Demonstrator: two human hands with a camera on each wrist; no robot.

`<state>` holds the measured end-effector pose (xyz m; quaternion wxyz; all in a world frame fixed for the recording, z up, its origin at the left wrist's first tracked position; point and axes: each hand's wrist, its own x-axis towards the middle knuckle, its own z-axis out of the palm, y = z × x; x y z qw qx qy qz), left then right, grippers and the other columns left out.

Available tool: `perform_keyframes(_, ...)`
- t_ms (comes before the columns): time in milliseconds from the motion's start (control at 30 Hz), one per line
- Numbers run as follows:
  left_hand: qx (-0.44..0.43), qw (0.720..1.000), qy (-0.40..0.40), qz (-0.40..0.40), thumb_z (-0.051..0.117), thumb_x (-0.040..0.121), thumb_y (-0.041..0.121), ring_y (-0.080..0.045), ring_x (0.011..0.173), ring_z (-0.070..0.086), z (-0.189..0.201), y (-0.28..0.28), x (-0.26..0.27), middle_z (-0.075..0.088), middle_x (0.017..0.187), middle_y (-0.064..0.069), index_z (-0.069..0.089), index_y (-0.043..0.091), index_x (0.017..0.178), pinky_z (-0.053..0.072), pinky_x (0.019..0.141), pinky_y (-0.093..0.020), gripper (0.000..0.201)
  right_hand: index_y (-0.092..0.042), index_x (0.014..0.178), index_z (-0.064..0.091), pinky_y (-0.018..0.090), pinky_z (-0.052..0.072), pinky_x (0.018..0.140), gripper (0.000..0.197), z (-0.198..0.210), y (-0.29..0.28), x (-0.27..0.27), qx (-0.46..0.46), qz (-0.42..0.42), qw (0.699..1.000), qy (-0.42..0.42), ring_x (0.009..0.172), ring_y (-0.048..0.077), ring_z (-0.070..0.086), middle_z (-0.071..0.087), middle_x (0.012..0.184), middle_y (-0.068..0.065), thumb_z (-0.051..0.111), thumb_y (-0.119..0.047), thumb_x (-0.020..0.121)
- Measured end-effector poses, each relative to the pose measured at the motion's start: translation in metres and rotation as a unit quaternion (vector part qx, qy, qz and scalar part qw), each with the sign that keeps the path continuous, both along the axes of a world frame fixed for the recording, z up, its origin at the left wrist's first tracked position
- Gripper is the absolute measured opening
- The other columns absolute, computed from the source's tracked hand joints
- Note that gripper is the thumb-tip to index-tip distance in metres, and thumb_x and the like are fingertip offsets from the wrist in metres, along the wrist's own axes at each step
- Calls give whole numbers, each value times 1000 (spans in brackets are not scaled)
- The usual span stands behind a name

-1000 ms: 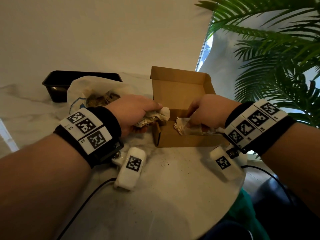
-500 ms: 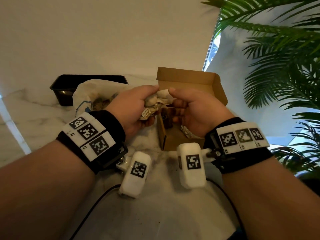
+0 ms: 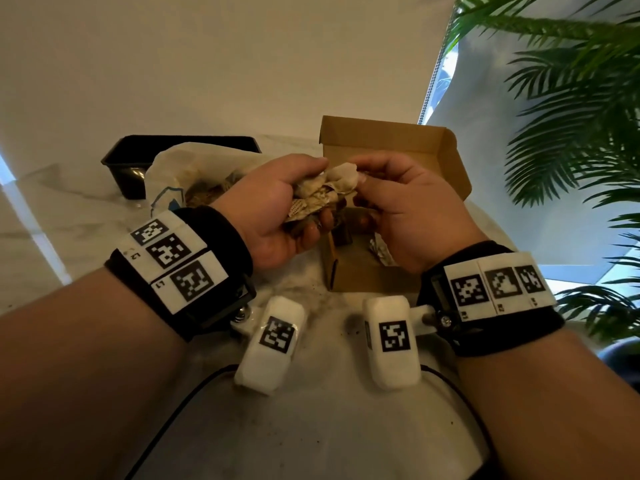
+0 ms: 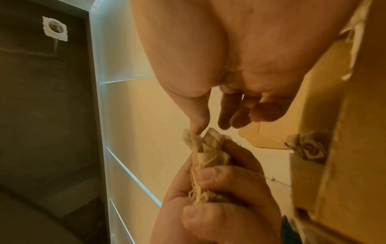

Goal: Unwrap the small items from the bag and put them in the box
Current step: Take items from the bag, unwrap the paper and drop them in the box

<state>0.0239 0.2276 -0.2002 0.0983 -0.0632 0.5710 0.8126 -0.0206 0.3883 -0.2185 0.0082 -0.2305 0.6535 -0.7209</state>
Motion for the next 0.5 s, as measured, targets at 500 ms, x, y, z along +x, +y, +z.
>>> perform_keyframes(500, -15, 999, -19, -41, 50, 100, 39, -9, 51, 53, -2, 1, 0, 64, 77, -4, 66, 12, 96, 38, 33, -14, 32, -19, 93, 70, 17, 51, 59, 24, 5, 5, 15, 66, 33, 996, 49, 76, 3, 68, 72, 87, -5, 53, -3, 99)
